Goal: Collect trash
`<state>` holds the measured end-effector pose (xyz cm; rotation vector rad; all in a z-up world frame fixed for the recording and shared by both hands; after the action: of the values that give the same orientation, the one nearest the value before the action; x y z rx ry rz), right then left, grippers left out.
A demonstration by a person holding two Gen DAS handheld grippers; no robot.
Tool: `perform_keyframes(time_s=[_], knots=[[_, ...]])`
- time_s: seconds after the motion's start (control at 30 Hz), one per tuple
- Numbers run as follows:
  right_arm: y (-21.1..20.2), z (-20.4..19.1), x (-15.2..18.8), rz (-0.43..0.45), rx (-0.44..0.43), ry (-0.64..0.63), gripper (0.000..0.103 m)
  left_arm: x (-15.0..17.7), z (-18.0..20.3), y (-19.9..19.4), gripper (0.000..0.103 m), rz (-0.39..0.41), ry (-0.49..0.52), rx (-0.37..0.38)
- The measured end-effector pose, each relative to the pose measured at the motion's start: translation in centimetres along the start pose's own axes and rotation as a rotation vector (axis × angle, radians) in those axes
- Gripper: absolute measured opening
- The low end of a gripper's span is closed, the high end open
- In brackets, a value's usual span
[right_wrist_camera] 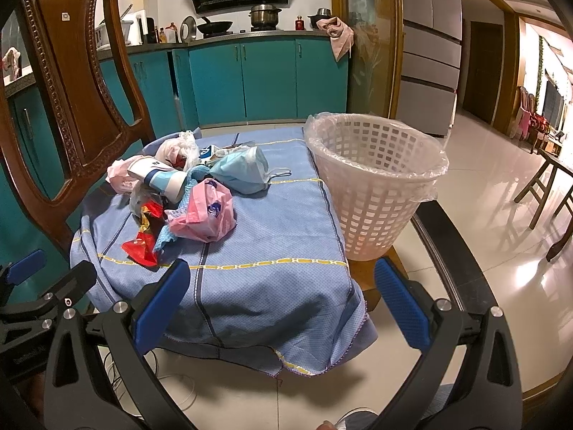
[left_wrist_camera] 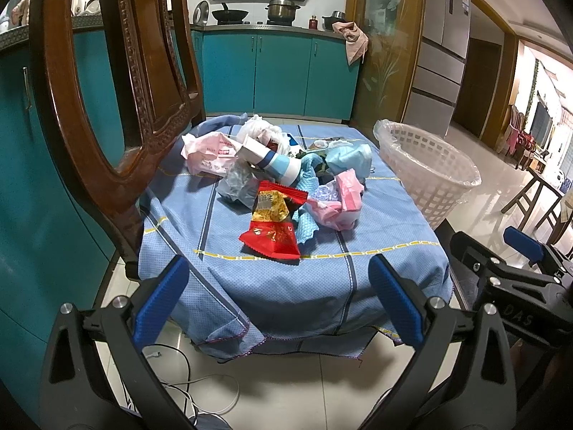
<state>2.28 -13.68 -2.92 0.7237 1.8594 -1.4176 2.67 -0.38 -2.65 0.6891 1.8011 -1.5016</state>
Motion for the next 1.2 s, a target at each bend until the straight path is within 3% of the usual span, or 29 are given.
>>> perform_keyframes(time_s=[0.07,0.17,0.27,0.43,0.5,0.57,0.67,0.77,0.83,0.97,1.03,1.13,1.17,1.2], knots=[[-0.7,0.1,-0.3,0.03,-0.007,-0.005,0.1,0.0,0.1,-0.1,0.1,0.0,-0.001,0.005],[-2.8,-0.3,-1.1,0.15,-0.002,-0.042,0.1,-0.2,0.3,-0.3,0.1,0.003,0.003,0.029],[-4.3,-0.7,-1.3,0.264,0.005,-0.083,0.1,-0.3,0.6,-0.4,0.1,0.002,0.035,0.003],[-2.7,-0.1,-0.6,0.19,-0.084,-0.059,0.1,-0.3,0.7,0.8,0.1,-0.075,0.063,-0.091],[-3.3,-0.5,-0.6,0.228,-0.056,-0.091,0.1,-0.1,0.8,1.0,0.1,-0.081,0.077,-0.061],[-3.5,-0.8,-0.7,0.247,-0.045,-0.107,0.1,0.0,0.6,0.7,0.1,-0.067,0.048,0.023],[-2.2,-1.3,-0.9,0.185,-0.063,-0.117,0.1,-0.1,-0.4,0.0,0.1,0.033,-0.009,0.038],[-0.8,-1.4,-1.6,0.132,-0.107,-0.086,0.1,-0.3,-1.3,-0.6,0.1,0.147,-0.019,-0.042],[0.6,-1.7,-2.4,0.107,-0.124,-0.074,0.1,-0.2,-1.4,0.0,0.1,0.131,0.003,-0.06],[5.9,-2.6,-3.8,-0.004,-0.16,-0.052,0.1,0.1,-2.7,2.4,0.1,-0.014,-0.064,0.008],[8.6,-3.3,-3.9,-0.054,-0.185,-0.041,0.097,0.2,-2.9,2.9,0.1,-0.042,-0.044,-0.001],[11.5,-4.2,-3.8,-0.11,-0.221,-0.043,0.085,0.2,-2.6,3.4,0.1,-0.055,0.037,-0.038],[12.5,-4.2,-3.7,-0.134,-0.229,-0.037,0.075,0.3,-2.3,3.6,0.1,-0.067,0.056,-0.032],[13.4,-4.0,-3.7,-0.155,-0.225,-0.028,0.056,0.4,-2.2,3.7,0.1,-0.076,0.068,-0.023]])
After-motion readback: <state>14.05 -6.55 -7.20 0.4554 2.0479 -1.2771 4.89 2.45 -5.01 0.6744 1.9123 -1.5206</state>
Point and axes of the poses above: each gripper's, at about its wrist camera, not at the fingertips, and y roughly the way its jaws point, z to its right, x to its underside, the point moved 3 cm from there along y, roughly the way its jaws point, and after that the axes turned 14 degrees about -x, right-handed, at the moved point
